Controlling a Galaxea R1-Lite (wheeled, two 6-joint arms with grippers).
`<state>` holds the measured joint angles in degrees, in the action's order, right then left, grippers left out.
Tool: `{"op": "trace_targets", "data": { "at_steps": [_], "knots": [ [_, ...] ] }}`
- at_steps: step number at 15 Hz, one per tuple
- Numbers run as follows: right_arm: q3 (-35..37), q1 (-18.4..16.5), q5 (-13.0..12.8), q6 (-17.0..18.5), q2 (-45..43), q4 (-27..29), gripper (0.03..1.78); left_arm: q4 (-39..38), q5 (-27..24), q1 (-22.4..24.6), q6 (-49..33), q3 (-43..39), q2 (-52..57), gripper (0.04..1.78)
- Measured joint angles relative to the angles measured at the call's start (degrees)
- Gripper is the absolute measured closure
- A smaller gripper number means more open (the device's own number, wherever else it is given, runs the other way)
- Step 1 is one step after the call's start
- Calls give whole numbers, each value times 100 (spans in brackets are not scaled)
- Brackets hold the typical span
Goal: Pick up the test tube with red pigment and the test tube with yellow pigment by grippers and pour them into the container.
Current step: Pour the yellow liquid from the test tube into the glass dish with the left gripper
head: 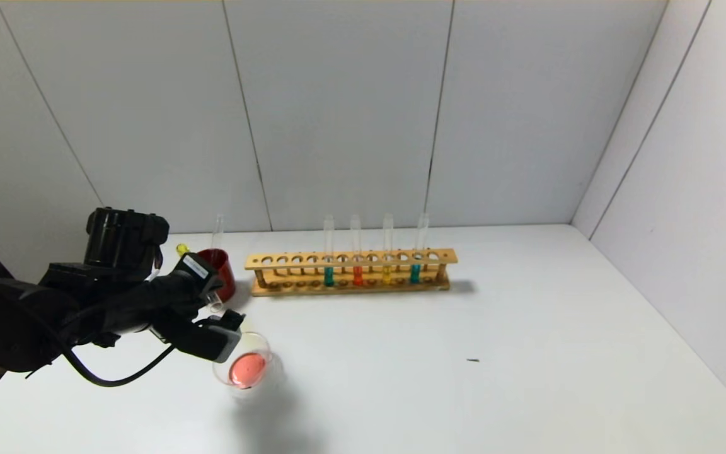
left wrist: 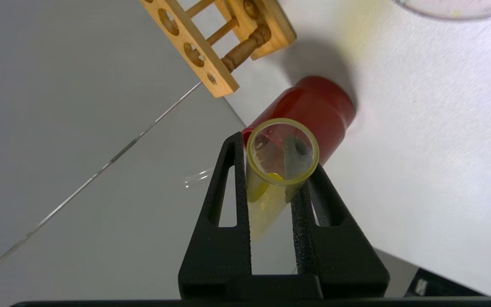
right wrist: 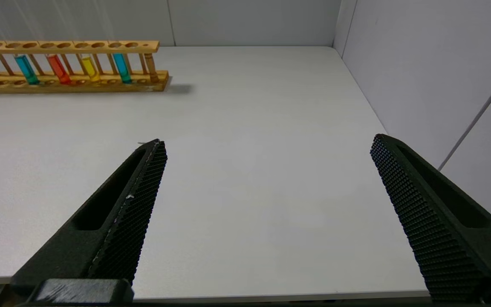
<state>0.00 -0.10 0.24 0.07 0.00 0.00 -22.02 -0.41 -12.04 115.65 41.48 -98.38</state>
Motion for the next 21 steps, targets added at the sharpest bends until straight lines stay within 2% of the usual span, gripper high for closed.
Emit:
{"op": "trace_targets", "data": {
  "at_steps": [5, 9, 16, 21],
  "knots": [
    [0, 0, 0, 0, 0, 0, 6, -118, 479, 0, 234, 94, -154, 150],
    [0, 0, -2, 2, 0, 0, 6, -151, 623, -68, 573, 138, -241, 150],
    [0, 0, -2, 0, 0, 0, 6, -236, 739, -101, 662, 157, -369, 150],
    [0, 0, -2, 2, 0, 0, 6, -1073, 820, -115, 1715, 51, -338, 150]
  ]
}}
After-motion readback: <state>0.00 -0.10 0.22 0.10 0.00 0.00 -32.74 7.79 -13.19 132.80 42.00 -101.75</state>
